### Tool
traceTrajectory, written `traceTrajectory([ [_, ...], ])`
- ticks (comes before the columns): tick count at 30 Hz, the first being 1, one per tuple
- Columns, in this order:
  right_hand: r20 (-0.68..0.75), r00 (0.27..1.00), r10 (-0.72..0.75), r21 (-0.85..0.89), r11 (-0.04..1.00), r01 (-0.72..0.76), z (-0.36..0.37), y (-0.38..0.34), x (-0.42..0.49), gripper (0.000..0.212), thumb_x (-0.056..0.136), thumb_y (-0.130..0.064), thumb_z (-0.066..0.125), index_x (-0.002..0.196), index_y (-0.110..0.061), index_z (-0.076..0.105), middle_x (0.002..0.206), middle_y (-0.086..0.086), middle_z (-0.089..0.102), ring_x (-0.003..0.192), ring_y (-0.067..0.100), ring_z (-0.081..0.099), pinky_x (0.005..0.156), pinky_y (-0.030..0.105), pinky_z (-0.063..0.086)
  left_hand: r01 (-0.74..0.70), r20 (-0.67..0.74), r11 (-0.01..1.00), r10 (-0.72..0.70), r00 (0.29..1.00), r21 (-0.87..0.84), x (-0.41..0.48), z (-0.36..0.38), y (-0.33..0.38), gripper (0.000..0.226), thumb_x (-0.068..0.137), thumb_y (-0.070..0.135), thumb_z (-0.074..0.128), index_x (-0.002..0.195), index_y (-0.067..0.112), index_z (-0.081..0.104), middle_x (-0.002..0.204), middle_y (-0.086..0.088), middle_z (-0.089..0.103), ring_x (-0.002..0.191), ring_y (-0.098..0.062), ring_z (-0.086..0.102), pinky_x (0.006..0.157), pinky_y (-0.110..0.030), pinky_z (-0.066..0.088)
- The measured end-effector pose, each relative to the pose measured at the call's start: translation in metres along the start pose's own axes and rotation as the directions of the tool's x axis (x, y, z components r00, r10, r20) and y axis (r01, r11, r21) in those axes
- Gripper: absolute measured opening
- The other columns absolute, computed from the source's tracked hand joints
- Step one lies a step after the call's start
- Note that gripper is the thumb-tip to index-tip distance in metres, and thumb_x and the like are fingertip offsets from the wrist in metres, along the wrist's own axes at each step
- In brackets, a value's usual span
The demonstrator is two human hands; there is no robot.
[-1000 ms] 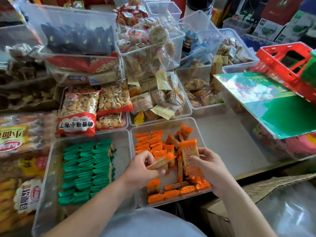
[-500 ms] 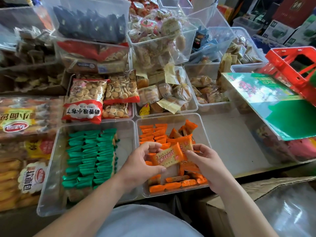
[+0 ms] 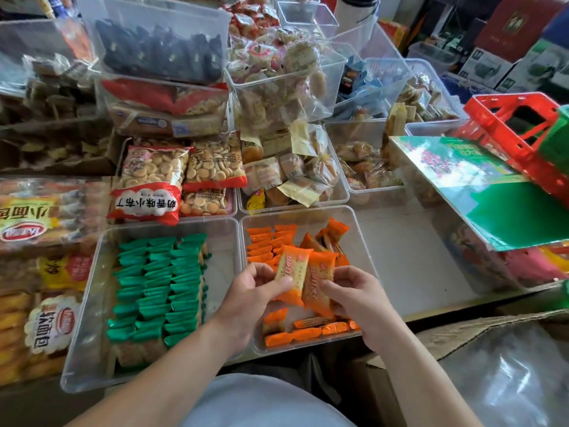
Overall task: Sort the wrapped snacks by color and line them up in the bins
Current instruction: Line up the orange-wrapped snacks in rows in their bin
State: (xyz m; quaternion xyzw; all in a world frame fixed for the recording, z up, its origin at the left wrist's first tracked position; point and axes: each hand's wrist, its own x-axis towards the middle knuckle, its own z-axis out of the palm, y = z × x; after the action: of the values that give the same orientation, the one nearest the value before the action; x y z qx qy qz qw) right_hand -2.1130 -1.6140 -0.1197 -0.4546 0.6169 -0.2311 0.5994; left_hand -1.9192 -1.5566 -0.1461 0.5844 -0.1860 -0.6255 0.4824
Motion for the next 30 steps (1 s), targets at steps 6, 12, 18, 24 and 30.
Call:
traceTrajectory([
  [6, 0.061, 0.997, -0.036, 0.048, 0.998, 0.033, 0.003, -0.001, -0.012, 0.026, 0.092, -0.033, 0.078, 0.115, -0.024, 0.071, 0.100, -0.001, 0.081, 0.094, 0.019, 0.078, 0.088, 0.046, 0.064, -0.198, 0.059, 0.888, 0.190, 0.980, 0.415, -0.008, 0.014, -0.009, 0.029, 0.082, 0.021, 0.089, 0.104, 0.026, 0.071, 0.096, 0.007, 0.078, 0.091, -0.009, 0.073, 0.077, -0.027, 0.061],
  [12, 0.133, 0.991, -0.011, -0.016, 1.000, 0.013, 0.000, 0.001, -0.014, 0.033, 0.090, -0.037, 0.080, 0.116, -0.021, 0.069, 0.104, 0.000, 0.080, 0.097, 0.020, 0.078, 0.090, 0.049, 0.063, -0.158, 0.090, 0.925, 0.135, 0.987, 0.347, -0.016, 0.015, -0.007, 0.041, 0.080, 0.011, 0.090, 0.112, 0.018, 0.066, 0.100, 0.005, 0.079, 0.096, -0.011, 0.075, 0.078, -0.030, 0.064],
  [18, 0.192, 0.979, -0.063, -0.201, 0.974, 0.102, -0.002, -0.005, 0.002, 0.060, 0.078, -0.030, 0.092, 0.130, -0.035, 0.063, 0.110, -0.006, 0.076, 0.094, 0.010, 0.075, 0.078, 0.031, 0.064, -0.191, 0.097, 0.860, 0.164, 0.982, 0.474, -0.007, 0.000, -0.013, 0.049, 0.068, 0.012, 0.096, 0.105, 0.025, 0.066, 0.100, 0.006, 0.076, 0.092, -0.013, 0.074, 0.081, -0.032, 0.063],
  [24, 0.177, 0.967, -0.185, -0.493, 0.834, 0.250, -0.001, -0.012, 0.045, 0.041, 0.089, -0.022, 0.080, 0.123, -0.035, 0.060, 0.113, -0.010, 0.070, 0.099, 0.011, 0.069, 0.080, 0.023, 0.057, -0.220, 0.081, 0.736, 0.220, 0.972, 0.640, 0.026, -0.015, -0.007, 0.049, 0.077, 0.030, 0.091, 0.117, 0.037, 0.063, 0.120, 0.017, 0.068, 0.109, -0.003, 0.065, 0.095, -0.029, 0.056],
  [30, 0.327, 0.937, -0.123, -0.711, 0.621, 0.329, 0.013, 0.038, 0.096, 0.050, 0.089, -0.015, 0.076, 0.133, -0.027, 0.056, 0.131, -0.001, 0.059, 0.121, 0.023, 0.059, 0.095, 0.027, 0.048, -0.160, -0.006, 0.657, 0.242, 0.970, 0.736, 0.032, -0.032, -0.022, 0.040, 0.090, 0.018, 0.077, 0.120, 0.038, 0.059, 0.119, 0.015, 0.066, 0.110, -0.001, 0.063, 0.099, -0.027, 0.056],
])
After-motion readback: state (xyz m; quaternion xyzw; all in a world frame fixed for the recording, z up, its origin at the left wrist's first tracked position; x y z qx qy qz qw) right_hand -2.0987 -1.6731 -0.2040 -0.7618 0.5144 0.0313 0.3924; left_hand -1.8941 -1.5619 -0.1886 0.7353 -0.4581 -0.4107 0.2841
